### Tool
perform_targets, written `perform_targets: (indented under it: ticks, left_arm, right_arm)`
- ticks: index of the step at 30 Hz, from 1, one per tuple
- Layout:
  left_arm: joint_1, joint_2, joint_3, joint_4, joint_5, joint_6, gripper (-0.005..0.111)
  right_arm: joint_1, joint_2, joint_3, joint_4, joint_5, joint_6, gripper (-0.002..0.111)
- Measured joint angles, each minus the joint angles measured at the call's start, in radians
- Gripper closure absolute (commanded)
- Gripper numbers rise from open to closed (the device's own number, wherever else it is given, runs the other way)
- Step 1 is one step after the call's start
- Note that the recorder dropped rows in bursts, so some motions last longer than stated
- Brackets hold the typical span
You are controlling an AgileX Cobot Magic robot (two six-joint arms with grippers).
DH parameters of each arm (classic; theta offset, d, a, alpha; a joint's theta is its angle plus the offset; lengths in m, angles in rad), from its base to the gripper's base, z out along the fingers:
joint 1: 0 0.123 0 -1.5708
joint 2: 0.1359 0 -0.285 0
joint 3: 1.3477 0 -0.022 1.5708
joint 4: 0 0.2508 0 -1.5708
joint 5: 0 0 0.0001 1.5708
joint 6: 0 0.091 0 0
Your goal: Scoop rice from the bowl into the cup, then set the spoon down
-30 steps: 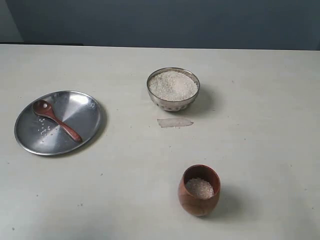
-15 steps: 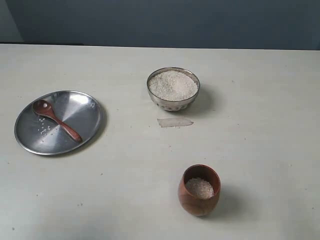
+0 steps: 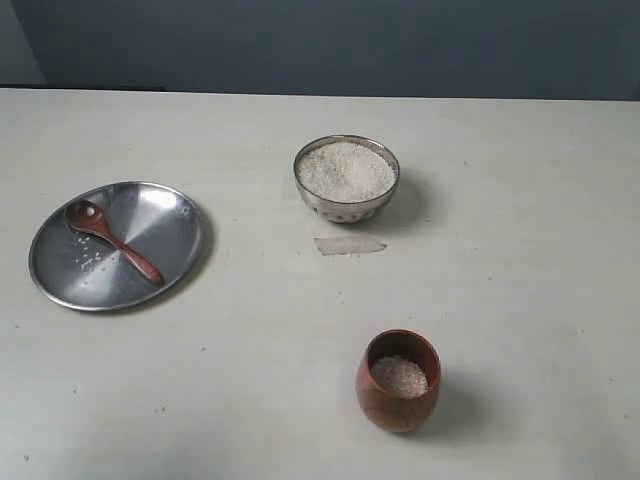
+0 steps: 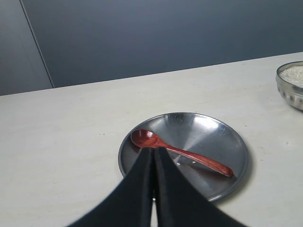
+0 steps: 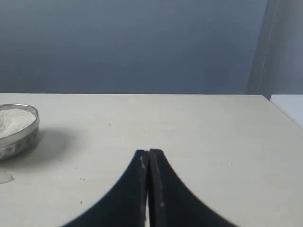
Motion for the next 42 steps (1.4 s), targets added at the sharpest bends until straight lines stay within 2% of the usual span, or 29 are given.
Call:
perform_targets:
  ticks: [42]
  left_arm:
    - [0.002, 0.000, 0.000, 0.007, 0.000, 0.000, 0.106]
  right_arm:
    - [0.000, 0.000, 0.000, 0.022, 0.000, 0.000, 0.108]
